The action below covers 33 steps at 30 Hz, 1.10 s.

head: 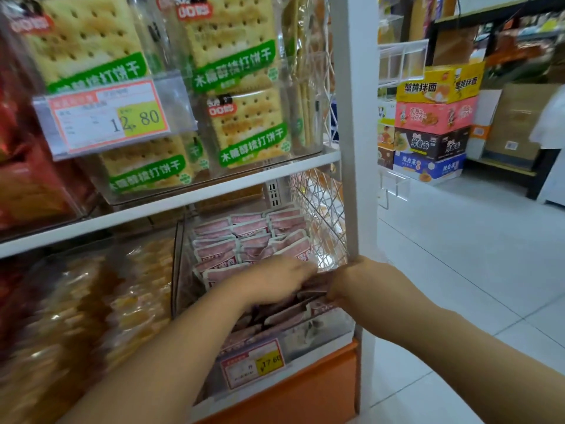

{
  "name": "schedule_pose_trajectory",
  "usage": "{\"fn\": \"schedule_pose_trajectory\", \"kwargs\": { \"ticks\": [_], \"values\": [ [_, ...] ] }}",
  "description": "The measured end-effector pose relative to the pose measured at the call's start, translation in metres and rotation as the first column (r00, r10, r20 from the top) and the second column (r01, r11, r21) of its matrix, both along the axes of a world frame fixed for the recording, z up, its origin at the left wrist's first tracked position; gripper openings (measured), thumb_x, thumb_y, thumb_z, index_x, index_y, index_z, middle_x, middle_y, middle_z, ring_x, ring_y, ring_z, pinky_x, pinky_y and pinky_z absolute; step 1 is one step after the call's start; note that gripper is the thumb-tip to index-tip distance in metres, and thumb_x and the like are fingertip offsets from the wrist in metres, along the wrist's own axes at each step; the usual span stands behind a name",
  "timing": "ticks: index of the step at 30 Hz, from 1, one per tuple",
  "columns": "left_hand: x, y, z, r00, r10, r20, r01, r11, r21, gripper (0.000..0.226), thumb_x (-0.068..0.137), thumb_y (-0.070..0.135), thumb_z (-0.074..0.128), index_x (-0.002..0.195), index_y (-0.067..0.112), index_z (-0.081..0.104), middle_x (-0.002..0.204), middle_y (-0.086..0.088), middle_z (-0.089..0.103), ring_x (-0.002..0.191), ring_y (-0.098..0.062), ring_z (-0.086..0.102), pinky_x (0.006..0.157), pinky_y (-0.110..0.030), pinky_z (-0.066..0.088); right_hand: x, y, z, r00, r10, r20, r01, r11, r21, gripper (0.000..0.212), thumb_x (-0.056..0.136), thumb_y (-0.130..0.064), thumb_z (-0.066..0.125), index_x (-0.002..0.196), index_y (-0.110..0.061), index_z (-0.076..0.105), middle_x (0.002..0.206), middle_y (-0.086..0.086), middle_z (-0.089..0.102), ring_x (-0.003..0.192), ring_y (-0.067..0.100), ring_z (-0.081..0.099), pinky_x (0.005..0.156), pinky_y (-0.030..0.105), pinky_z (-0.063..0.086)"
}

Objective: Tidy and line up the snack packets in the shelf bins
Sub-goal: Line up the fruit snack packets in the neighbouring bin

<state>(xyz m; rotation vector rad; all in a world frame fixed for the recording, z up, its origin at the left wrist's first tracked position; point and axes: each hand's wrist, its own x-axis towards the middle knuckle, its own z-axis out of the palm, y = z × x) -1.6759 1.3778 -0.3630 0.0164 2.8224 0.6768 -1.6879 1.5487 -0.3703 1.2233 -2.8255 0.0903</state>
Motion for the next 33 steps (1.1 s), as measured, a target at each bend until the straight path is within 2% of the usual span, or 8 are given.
{"fn": "schedule_pose_trajectory", "kwargs": {
  "ticks": [4, 8, 15, 21, 24, 26, 29, 33],
  "values": [
    [-0.021, -0.021, 0.002, 0.901, 0.134, -0.413, -0.240, 0.947, -0.215, 0.031, 0.096, 0.028, 0.050, 0.124, 0.024, 0.059, 0.126, 0.000, 0.057, 0.112, -0.022, 0.055, 0.089, -0.034, 0.046, -0.002, 0.000, -0.001, 1.000, -0.021, 0.017, 0.022, 0.999, -0.034, 0.022, 0.091, -0.019, 0.055, 0.106, -0.030, 0.067, 0.098, -0.002, 0.065, 0.088, 0.021, 0.063, 0.072, 0.032, 0.056],
    [-0.037, -0.018, -0.010, 0.969, 0.094, -0.229, -0.197, 0.854, -0.482, 0.038, 0.089, 0.040, 0.060, 0.123, 0.025, 0.059, 0.129, -0.005, 0.051, 0.117, -0.028, 0.048, 0.089, -0.037, 0.045, -0.001, 0.008, 0.011, 0.996, -0.007, 0.084, 0.017, 0.994, -0.112, 0.024, 0.094, -0.026, 0.049, 0.110, -0.032, 0.067, 0.104, -0.008, 0.067, 0.092, 0.014, 0.063, 0.076, 0.026, 0.053],
    [-0.046, -0.023, -0.011, 0.976, -0.059, -0.208, -0.021, 0.932, -0.362, 0.026, 0.085, 0.037, 0.067, 0.107, 0.024, 0.063, 0.126, -0.006, 0.048, 0.121, -0.028, 0.039, 0.101, -0.041, 0.036, -0.018, 0.040, 0.016, 0.941, -0.236, 0.242, 0.314, 0.875, -0.368, 0.029, 0.076, -0.047, 0.068, 0.066, -0.024, 0.056, 0.065, -0.009, 0.057, 0.063, 0.005, 0.052, 0.062, 0.025, 0.049],
    [-0.044, -0.025, -0.008, 0.985, -0.120, -0.126, 0.092, 0.973, -0.211, 0.030, 0.083, 0.034, 0.070, 0.110, 0.023, 0.061, 0.113, 0.000, 0.045, 0.105, -0.019, 0.049, 0.094, -0.036, 0.041, -0.013, 0.045, -0.004, 0.884, -0.234, 0.405, 0.406, 0.815, -0.414, 0.037, 0.069, -0.053, 0.071, 0.082, -0.027, 0.048, 0.080, -0.012, 0.055, 0.069, 0.005, 0.054, 0.061, 0.021, 0.046],
    [-0.049, -0.018, -0.002, 0.985, -0.167, -0.030, 0.152, 0.945, -0.290, 0.028, 0.087, 0.031, 0.066, 0.108, 0.013, 0.059, 0.104, -0.010, 0.054, 0.092, -0.024, 0.052, 0.078, -0.035, 0.042, -0.004, 0.046, -0.004, 0.917, -0.199, 0.346, 0.341, 0.842, -0.418, 0.026, 0.074, -0.053, 0.068, 0.082, -0.034, 0.051, 0.073, -0.017, 0.056, 0.068, -0.001, 0.055, 0.066, 0.021, 0.048],
    [-0.051, -0.009, 0.000, 0.981, -0.192, 0.009, 0.179, 0.896, -0.406, 0.032, 0.090, 0.031, 0.062, 0.111, 0.009, 0.056, 0.106, -0.014, 0.058, 0.088, -0.027, 0.052, 0.069, -0.032, 0.036, 0.003, 0.041, -0.003, 0.935, -0.147, 0.322, 0.273, 0.878, -0.393, 0.032, 0.081, -0.051, 0.062, 0.109, -0.042, 0.050, 0.075, -0.021, 0.057, 0.066, -0.005, 0.053, 0.070, 0.018, 0.046],
    [-0.050, -0.003, 0.000, 0.971, -0.234, -0.050, 0.179, 0.849, -0.498, 0.019, 0.091, 0.033, 0.060, 0.092, 0.016, 0.051, 0.106, -0.011, 0.060, 0.084, -0.023, 0.051, 0.066, -0.030, 0.035, 0.008, 0.032, -0.006, 0.947, -0.114, 0.301, 0.207, 0.933, -0.295, 0.049, 0.089, -0.048, 0.054, 0.136, -0.041, 0.039, 0.093, -0.017, 0.065, 0.074, -0.003, 0.057, 0.077, 0.017, 0.045],
    [-0.038, -0.009, -0.013, 0.941, -0.254, -0.225, 0.133, 0.887, -0.443, 0.019, 0.091, 0.033, 0.061, 0.090, 0.015, 0.054, 0.100, -0.010, 0.060, 0.093, -0.026, 0.057, 0.067, -0.031, 0.036, -0.002, 0.030, -0.009, 0.959, -0.072, 0.273, 0.153, 0.946, -0.287, 0.033, 0.096, -0.039, 0.044, 0.127, -0.036, 0.054, 0.090, -0.015, 0.065, 0.083, 0.002, 0.062, 0.086, 0.020, 0.049]
  ]
}}
